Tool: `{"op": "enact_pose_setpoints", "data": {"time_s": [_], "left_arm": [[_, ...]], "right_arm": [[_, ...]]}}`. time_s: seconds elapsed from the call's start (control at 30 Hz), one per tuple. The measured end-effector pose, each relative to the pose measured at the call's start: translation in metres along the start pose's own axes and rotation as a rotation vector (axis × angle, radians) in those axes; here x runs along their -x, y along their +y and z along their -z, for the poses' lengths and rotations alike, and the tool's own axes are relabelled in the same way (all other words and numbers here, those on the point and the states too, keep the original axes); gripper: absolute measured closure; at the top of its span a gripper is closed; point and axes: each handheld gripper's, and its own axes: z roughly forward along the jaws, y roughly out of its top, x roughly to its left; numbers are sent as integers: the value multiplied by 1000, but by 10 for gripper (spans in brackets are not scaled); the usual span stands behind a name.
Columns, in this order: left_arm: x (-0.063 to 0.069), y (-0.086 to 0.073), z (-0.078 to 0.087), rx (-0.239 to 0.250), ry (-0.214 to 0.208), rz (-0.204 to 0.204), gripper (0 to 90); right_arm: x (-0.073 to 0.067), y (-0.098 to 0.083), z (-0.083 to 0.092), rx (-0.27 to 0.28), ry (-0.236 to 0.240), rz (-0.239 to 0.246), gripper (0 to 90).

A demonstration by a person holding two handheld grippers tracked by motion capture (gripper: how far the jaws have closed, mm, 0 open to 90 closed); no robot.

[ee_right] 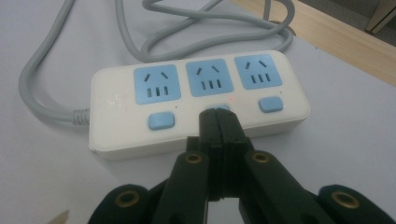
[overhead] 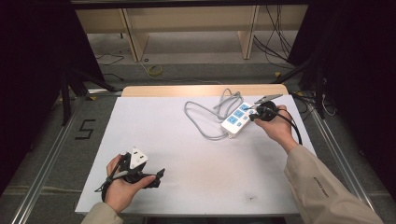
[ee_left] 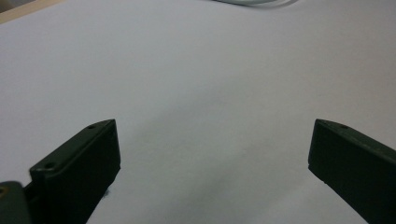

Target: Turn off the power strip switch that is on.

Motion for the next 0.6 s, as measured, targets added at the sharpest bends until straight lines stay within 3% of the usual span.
{"op": "enact_pose_setpoints", "data": {"time_s": [0.6], "left_arm": [[0,0,0,-2,-2,-4,19]], "right_arm": [[4,3,-16,-7,-5,-22,900]]}}
